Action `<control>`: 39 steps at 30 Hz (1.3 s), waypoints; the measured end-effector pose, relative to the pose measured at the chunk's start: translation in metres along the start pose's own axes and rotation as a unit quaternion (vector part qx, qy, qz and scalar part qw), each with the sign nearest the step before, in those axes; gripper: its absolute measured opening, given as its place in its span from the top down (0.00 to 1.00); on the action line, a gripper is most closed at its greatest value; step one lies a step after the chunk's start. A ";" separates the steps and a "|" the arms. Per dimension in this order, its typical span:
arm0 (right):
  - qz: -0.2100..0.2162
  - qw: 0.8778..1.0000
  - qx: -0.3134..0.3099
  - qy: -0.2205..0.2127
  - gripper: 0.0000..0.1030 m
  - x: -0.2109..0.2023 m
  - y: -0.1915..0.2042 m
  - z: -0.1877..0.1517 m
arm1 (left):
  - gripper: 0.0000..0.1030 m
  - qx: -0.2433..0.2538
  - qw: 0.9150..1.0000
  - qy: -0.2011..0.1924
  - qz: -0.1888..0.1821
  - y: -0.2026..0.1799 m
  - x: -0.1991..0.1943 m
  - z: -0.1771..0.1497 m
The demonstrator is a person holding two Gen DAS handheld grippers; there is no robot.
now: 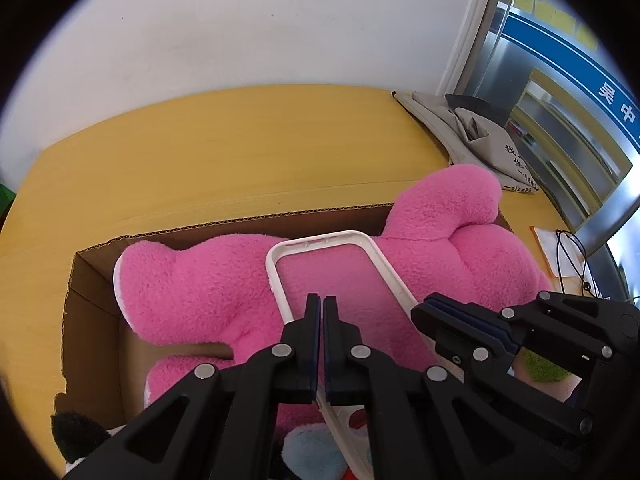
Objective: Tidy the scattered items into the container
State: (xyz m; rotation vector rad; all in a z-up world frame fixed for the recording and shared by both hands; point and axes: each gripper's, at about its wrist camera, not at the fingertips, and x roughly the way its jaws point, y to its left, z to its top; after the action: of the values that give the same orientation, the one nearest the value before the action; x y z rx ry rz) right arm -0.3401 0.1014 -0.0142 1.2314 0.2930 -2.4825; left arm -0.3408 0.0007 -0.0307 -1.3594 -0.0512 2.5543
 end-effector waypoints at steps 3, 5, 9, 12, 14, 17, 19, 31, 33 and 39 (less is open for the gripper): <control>-0.001 1.000 -0.002 -0.003 0.95 -0.003 0.004 -0.002 | 0.99 -0.003 1.000 -0.001 0.000 0.009 -0.002 0.001; -0.004 1.000 -0.002 -0.003 0.95 -0.007 0.007 -0.002 | 0.99 -0.014 1.000 0.000 -0.001 0.010 -0.004 0.002; 0.000 1.000 -0.002 -0.018 0.95 -0.021 0.005 -0.001 | 0.96 -0.019 0.999 -0.031 0.008 0.010 -0.029 0.008; 0.013 0.998 -0.001 -0.055 0.61 -0.047 0.000 -0.003 | 0.72 -0.036 0.997 -0.067 -0.023 0.017 -0.070 0.008; 0.031 0.994 0.001 -0.103 0.02 -0.077 -0.006 -0.009 | 0.49 -0.036 0.994 -0.102 -0.021 0.018 -0.104 0.004; 0.041 0.985 -0.018 -0.170 0.00 -0.122 -0.006 -0.023 | 0.21 -0.019 0.987 -0.159 -0.001 0.010 -0.159 -0.011; 0.055 0.981 -0.010 -0.186 0.00 -0.147 -0.007 -0.034 | 0.21 -0.001 0.983 -0.185 0.005 -0.001 -0.188 -0.030; 0.025 0.982 0.026 -0.186 0.00 -0.197 0.025 -0.184 | 0.21 0.037 0.972 -0.209 0.098 -0.053 -0.195 -0.221; 0.010 0.983 0.035 -0.180 0.00 -0.197 0.029 -0.216 | 0.21 0.013 0.978 -0.193 0.081 -0.051 -0.179 -0.243; -0.048 0.983 0.087 -0.156 0.00 -0.190 0.030 -0.255 | 0.21 -0.039 0.985 -0.155 0.065 -0.056 -0.157 -0.259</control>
State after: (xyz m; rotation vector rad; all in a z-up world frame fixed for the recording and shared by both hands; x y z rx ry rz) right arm -0.0371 0.2010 -0.0161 0.8839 0.0547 -2.7840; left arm -0.0327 -0.0032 -0.0413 -1.0062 -0.1247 2.8811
